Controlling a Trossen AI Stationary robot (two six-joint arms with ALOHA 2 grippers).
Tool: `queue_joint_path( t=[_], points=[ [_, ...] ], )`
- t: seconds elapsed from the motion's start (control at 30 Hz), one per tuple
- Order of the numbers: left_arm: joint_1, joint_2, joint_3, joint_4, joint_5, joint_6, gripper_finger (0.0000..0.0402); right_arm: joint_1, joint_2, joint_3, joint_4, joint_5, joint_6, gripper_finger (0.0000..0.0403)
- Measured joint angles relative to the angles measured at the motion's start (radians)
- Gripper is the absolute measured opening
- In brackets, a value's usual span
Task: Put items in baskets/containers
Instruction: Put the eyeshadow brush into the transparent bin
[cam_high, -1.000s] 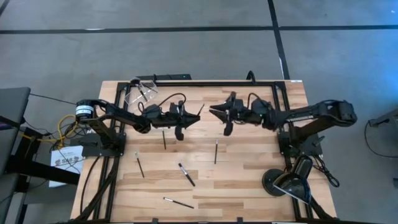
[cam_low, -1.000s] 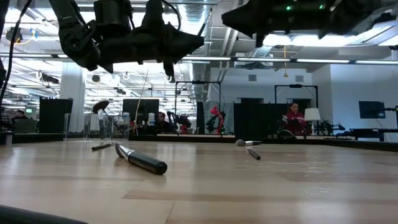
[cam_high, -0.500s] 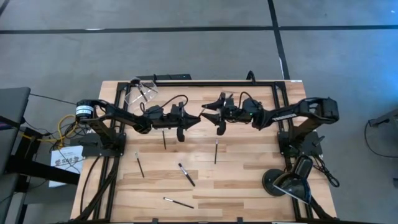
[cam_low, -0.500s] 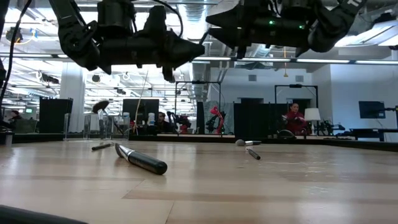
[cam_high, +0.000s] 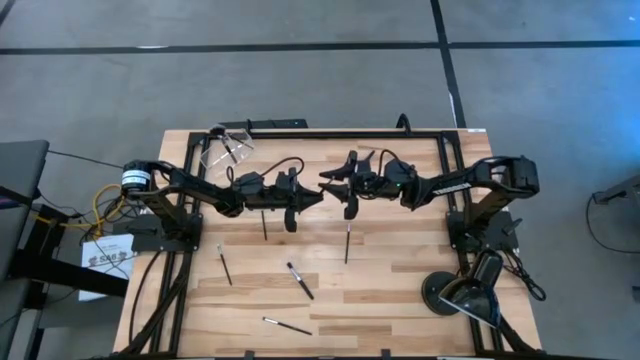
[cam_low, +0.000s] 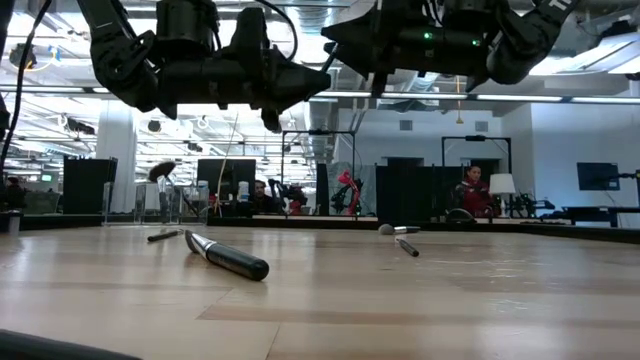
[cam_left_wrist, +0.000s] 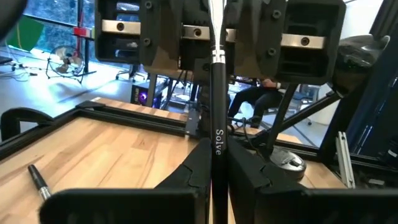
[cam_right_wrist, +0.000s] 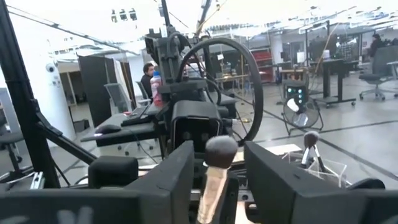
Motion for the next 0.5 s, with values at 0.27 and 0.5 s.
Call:
queue_joint_path(
  t=[0.27,0.5],
  points=[
    [0.001,0.0,0.0,-0.011,-0.003,0.008,0.0031,0.002,0.0,0.0,-0.034,-0.007,-0.04,0.002],
    [0.001,0.0,0.001,-0.036,-0.004,0.025,0.0031,0.0,-0.001,0.0,-0.05,-0.004,-0.025,0.0021]
  ],
)
